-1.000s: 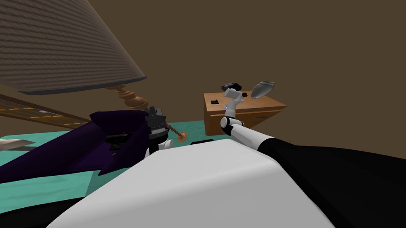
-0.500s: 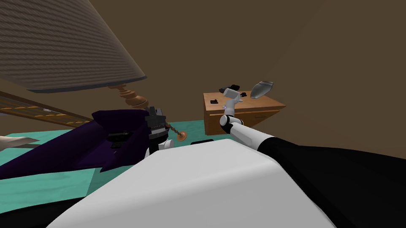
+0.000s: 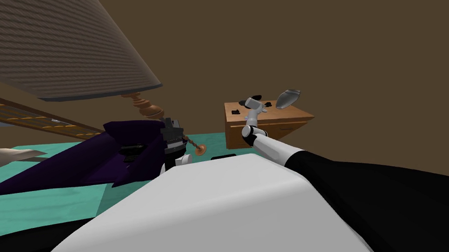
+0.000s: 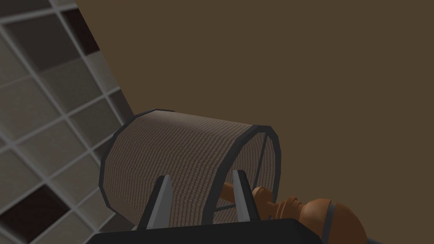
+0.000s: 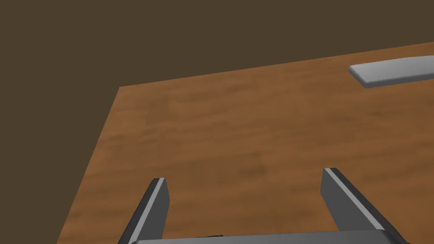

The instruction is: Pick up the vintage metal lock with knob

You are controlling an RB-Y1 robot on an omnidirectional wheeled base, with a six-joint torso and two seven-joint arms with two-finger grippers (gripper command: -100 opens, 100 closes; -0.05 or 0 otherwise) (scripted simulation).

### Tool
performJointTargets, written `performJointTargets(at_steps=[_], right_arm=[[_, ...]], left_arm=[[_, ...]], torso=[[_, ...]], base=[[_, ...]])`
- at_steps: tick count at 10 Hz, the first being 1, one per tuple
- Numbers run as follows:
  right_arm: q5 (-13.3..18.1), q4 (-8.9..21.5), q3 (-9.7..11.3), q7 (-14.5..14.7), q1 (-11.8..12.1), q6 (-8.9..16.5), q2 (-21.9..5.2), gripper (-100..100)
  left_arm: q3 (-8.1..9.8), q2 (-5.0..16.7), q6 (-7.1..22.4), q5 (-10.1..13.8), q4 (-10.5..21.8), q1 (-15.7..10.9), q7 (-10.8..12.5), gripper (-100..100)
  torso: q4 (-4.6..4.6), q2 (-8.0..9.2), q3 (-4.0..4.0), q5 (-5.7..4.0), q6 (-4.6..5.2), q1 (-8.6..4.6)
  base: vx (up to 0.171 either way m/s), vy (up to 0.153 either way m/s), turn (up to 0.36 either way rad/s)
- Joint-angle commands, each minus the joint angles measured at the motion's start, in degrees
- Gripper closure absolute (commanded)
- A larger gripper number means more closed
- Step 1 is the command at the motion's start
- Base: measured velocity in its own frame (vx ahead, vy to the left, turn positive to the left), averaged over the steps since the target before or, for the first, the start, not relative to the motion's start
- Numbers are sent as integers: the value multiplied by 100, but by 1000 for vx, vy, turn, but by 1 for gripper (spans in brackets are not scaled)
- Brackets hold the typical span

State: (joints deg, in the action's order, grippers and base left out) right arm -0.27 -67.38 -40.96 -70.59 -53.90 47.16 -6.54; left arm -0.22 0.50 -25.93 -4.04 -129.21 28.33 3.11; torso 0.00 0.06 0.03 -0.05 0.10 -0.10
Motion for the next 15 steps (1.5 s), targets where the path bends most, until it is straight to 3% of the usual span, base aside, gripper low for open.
performJointTargets(at_steps=[1, 6, 8, 9, 10, 11, 15], right_arm=[[5, 257, -102, -163, -111, 198, 48, -100], [34, 728, -321, -501, -235, 649, 323, -100], [32, 679, -323, -500, -213, 697, 342, -100], [27, 695, -328, -501, -212, 705, 341, 0], [27, 693, -327, -501, -212, 704, 341, -100], [27, 693, -328, -501, -212, 704, 341, 100], [27, 693, -328, -501, -212, 704, 341, 100]], left_arm=[[0, 0, 0, 0, 0, 0, 0, 0], [0, 0, 0, 0, 0, 0, 0, 0], [0, 0, 0, 0, 0, 0, 0, 0], [0, 0, 0, 0, 0, 0, 0, 0], [0, 0, 0, 0, 0, 0, 0, 0], [0, 0, 0, 0, 0, 0, 0, 0], [0, 0, 0, 0, 0, 0, 0, 0]], torso=[[0, 0, 0, 0, 0, 0], [0, 1, 0, 0, -1, 1], [0, -1, 0, 1, 0, 4], [0, -4, -1, 2, 0, 6], [0, -5, -3, 2, 0, 8], [0, -6, -3, 2, 0, 8], [-1, -7, -4, 3, 0, 9]], base=[[-25, -17, 1], [-24, -23, 4], [-11, -8, 3], [0, 0, 0], [0, 0, 0], [0, 0, 0], [0, 0, 0]])
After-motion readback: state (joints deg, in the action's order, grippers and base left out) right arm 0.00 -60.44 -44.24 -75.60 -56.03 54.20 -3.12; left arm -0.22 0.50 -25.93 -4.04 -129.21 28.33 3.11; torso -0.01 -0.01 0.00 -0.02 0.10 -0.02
